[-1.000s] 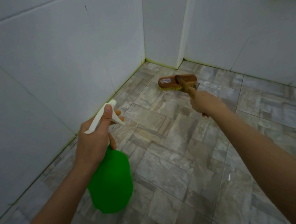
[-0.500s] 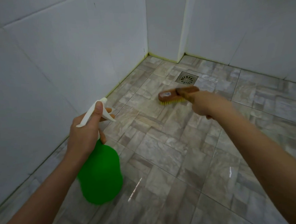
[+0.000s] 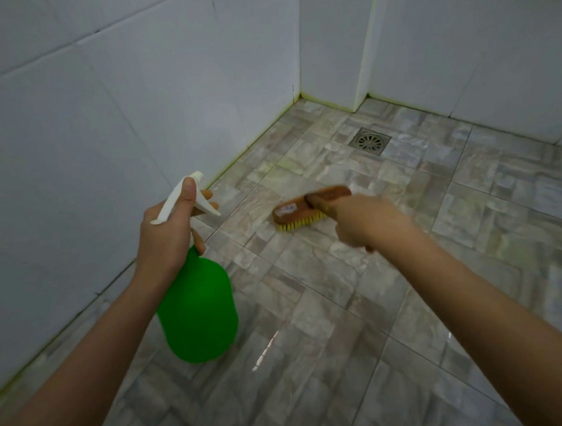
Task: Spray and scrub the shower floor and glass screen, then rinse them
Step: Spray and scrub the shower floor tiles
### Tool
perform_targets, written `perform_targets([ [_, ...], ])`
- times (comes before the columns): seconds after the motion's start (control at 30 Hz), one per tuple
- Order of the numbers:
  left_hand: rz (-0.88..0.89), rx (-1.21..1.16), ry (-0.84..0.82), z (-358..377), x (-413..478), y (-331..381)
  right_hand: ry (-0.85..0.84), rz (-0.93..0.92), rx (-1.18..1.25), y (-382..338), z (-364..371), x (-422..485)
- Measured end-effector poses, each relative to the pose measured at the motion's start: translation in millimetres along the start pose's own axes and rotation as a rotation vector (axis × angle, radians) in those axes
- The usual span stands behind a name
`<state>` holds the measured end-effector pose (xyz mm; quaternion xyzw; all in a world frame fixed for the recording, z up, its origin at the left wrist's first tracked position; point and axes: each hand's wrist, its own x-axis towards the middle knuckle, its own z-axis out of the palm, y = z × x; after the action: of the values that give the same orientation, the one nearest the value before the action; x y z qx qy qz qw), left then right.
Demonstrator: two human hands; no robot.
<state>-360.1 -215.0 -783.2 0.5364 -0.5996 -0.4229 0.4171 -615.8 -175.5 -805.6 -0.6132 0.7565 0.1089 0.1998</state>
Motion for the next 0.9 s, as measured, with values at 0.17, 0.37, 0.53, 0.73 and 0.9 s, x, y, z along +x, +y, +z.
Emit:
perform_targets([
  [0.17, -0.010, -0.020, -0.027, 11, -5, 1, 0.076, -0.005, 0.062, -14, 26, 13],
  [0.37, 0.038, -0.014, -0.118, 27, -3, 1, -0.034, 0.010, -0.009, 23, 3, -48],
  [0.53, 0.037, 0.009, -0.169, 47, -5, 3, 0.000, 0.100, 0.089, 49, 35, -41],
  [0.73, 0.071, 0.011, -0.254, 76, -10, 12, -0.092, 0.235, 0.006, 75, 27, -109],
  [0.9, 0.063, -0.011, -0.295, 98, -11, 21, 0.066, 0.317, 0.091, 100, 42, -63],
])
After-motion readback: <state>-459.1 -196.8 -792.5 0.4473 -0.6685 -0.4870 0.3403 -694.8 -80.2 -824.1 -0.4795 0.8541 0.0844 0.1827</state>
